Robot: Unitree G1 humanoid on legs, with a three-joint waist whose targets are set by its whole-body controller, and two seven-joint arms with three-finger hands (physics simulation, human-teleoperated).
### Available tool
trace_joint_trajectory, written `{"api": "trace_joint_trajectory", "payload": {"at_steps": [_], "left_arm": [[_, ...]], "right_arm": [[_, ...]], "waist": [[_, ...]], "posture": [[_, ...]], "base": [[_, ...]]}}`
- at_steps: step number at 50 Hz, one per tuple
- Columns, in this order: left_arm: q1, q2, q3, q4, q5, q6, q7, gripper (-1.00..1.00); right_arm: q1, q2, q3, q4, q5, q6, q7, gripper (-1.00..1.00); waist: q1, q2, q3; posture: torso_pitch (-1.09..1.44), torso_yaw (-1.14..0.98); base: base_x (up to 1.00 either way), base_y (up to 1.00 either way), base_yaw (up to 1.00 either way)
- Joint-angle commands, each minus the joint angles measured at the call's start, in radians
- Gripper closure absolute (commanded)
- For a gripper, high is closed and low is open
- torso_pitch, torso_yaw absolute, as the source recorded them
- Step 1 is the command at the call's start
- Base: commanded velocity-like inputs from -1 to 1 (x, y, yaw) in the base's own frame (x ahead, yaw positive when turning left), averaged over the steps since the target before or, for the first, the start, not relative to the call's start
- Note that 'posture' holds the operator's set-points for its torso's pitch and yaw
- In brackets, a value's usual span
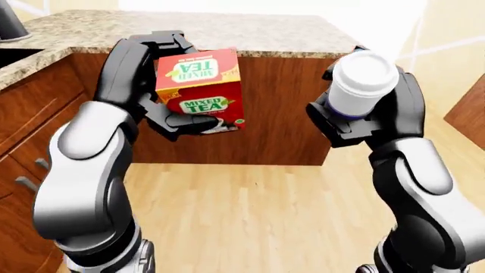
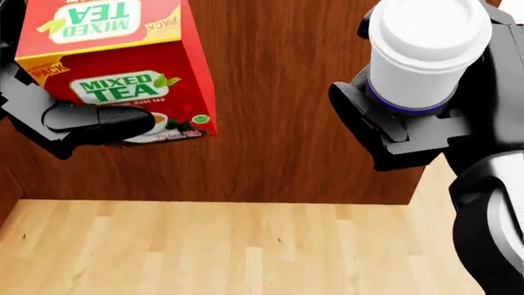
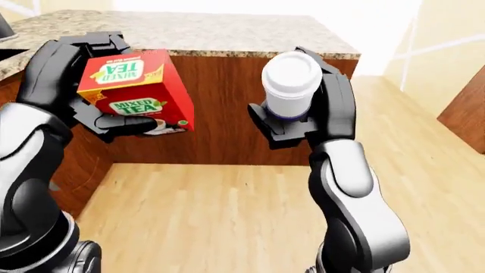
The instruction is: Move the drinks to the dining counter.
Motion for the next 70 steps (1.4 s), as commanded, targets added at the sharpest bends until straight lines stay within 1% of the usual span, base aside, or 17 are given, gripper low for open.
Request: {"api": "trace_joint_trajectory", "payload": {"at_steps": [1,9,10,25,28,32,37,40,42,44,46,50,53,54,63,67,70], "left_arm": [[-0.074,0.016,0.003,-0.024,-0.009,0.016,-0.005,1.00],[-0.252,0.082,0.005,-0.012,-0.029,0.132,-0.024,1.00],[-0.262,0.086,0.004,-0.009,-0.030,0.136,-0.026,1.00],[-0.290,0.104,0.009,-0.001,-0.032,0.156,-0.036,1.00],[-0.277,0.093,0.014,-0.005,-0.035,0.150,-0.026,1.00],[-0.262,0.091,0.017,-0.008,-0.039,0.143,-0.019,1.00],[-0.254,0.096,0.020,-0.015,-0.044,0.143,-0.016,1.00],[-0.251,0.098,0.021,-0.018,-0.047,0.143,-0.014,1.00],[-0.253,0.101,0.019,-0.027,-0.050,0.151,-0.014,1.00],[-0.252,0.099,0.023,-0.026,-0.053,0.149,-0.012,1.00],[-0.247,0.098,0.021,-0.028,-0.054,0.147,-0.009,1.00],[-0.256,0.109,0.025,-0.024,-0.059,0.151,-0.013,1.00],[-0.265,0.114,0.024,-0.031,-0.062,0.163,-0.013,1.00],[-0.269,0.116,0.024,-0.029,-0.063,0.164,-0.014,1.00],[-0.255,0.112,0.023,-0.033,-0.064,0.154,-0.009,1.00],[-0.239,0.111,0.026,-0.041,-0.065,0.151,-0.009,1.00],[-0.231,0.108,0.027,-0.045,-0.066,0.149,-0.006,1.00]], "right_arm": [[-0.074,-0.019,-0.029,-0.023,0.015,0.035,-0.026,1.00],[-0.227,-0.066,-0.067,-0.036,0.089,0.166,-0.079,1.00],[-0.232,-0.068,-0.071,-0.045,0.100,0.177,-0.086,1.00],[-0.279,-0.108,-0.094,-0.069,0.215,0.222,-0.166,1.00],[-0.282,-0.114,-0.092,-0.068,0.232,0.220,-0.179,1.00],[-0.277,-0.122,-0.090,-0.065,0.247,0.211,-0.190,1.00],[-0.266,-0.125,-0.081,-0.065,0.255,0.197,-0.201,1.00],[-0.262,-0.127,-0.083,-0.065,0.262,0.192,-0.204,1.00],[-0.266,-0.128,-0.084,-0.065,0.268,0.193,-0.214,1.00],[-0.257,-0.130,-0.075,-0.065,0.268,0.186,-0.218,1.00],[-0.257,-0.131,-0.078,-0.068,0.273,0.186,-0.219,1.00],[-0.260,-0.140,-0.082,-0.064,0.279,0.184,-0.221,1.00],[-0.259,-0.142,-0.082,-0.064,0.283,0.186,-0.223,1.00],[-0.262,-0.144,-0.086,-0.063,0.287,0.189,-0.224,1.00],[-0.250,-0.149,-0.078,-0.065,0.299,0.163,-0.237,1.00],[-0.250,-0.147,-0.082,-0.067,0.309,0.168,-0.242,1.00],[-0.246,-0.144,-0.080,-0.068,0.316,0.163,-0.246,1.00]], "waist": [[-0.003,0.010,-0.017],[0.013,-0.109,-0.014],[0.016,-0.056,0.023],[-0.008,0.025,-0.058],[-0.009,0.033,0.022],[0.003,0.057,-0.015],[0.004,0.046,-0.045],[-0.026,-0.060,-0.035],[-0.003,-0.039,0.013],[-0.014,-0.058,-0.040],[-0.009,-0.063,-0.020],[-0.008,-0.038,-0.025],[0.009,0.080,-0.044],[0.000,0.033,-0.028],[0.004,0.033,0.002],[0.000,-0.078,-0.022],[0.000,-0.070,0.007]], "posture": [[0.00,0.00],[0.00,0.00],[0.00,0.00],[0.00,0.00],[0.00,0.00],[0.00,0.00],[0.00,0.00],[0.00,0.00],[0.00,0.00],[0.00,0.00],[0.00,0.00],[0.00,0.00],[0.00,0.00],[0.00,0.00],[0.00,0.00],[0.00,0.00],[0.00,0.00]], "base": [[0.52,0.00,0.00],[0.66,-0.02,0.00],[1.00,-0.06,0.00],[1.00,-0.02,0.00],[1.00,0.00,0.00],[1.00,0.00,0.00],[1.00,0.00,0.00],[1.00,0.00,0.00],[0.79,0.00,0.00],[0.48,0.00,0.00],[0.47,0.00,0.00],[0.42,0.00,0.00],[0.42,0.00,0.00],[0.41,0.00,0.00],[0.23,0.00,0.00],[0.00,0.00,0.00],[0.00,0.00,0.00]]}}
